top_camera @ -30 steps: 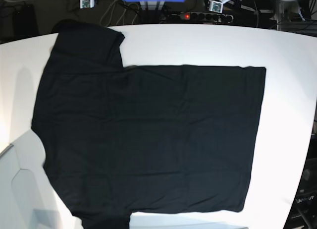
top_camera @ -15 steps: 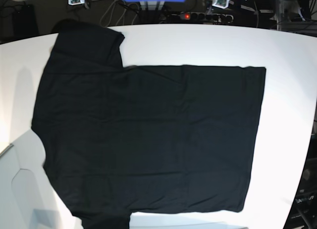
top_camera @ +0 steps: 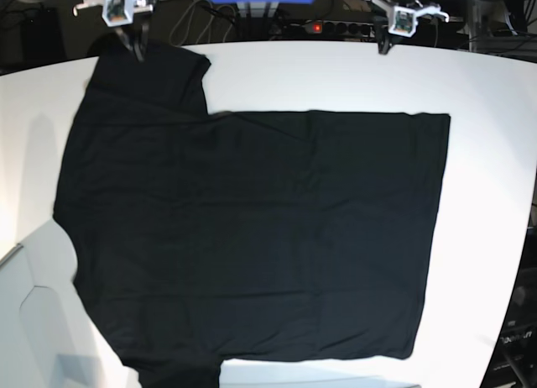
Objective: Fold the T-shirt properly
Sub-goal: 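Lower both grippers onto the shirt's shoulder corners, then grasp the shoulder corners with both grippers and lift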
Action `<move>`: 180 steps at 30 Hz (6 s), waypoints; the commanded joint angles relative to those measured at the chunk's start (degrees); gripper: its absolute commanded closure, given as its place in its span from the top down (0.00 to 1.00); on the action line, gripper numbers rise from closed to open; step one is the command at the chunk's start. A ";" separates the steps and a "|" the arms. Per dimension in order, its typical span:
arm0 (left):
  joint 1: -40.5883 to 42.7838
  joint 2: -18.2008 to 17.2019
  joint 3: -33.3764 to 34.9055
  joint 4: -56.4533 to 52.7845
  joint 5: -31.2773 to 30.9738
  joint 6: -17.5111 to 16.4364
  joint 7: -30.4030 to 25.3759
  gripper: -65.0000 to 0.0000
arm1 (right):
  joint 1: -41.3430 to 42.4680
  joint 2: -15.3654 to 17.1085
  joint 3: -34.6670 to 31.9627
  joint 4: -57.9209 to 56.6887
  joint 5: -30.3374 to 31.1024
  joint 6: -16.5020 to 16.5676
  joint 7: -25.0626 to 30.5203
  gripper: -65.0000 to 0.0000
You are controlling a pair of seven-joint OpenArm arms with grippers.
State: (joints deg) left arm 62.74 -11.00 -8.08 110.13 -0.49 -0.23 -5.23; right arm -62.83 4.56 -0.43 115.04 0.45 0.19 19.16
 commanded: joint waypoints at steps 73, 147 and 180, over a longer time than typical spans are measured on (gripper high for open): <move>-34.39 0.41 -19.57 -31.05 -14.59 -12.03 -0.70 0.26 | 22.26 -0.56 15.33 -1.15 0.21 0.12 -24.21 0.37; -32.63 0.76 -23.18 -29.64 -14.50 -11.86 -0.79 0.00 | 27.79 -5.57 22.54 -11.18 0.39 8.12 -33.00 0.00; -42.30 5.69 -28.80 -21.29 -13.97 -11.68 -0.70 0.00 | 45.90 -8.12 21.92 -5.99 0.12 8.12 -33.53 0.00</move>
State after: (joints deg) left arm 20.43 -4.73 -36.34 88.01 -14.20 -12.14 -4.05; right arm -17.28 -3.81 21.50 108.03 0.45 7.92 -15.90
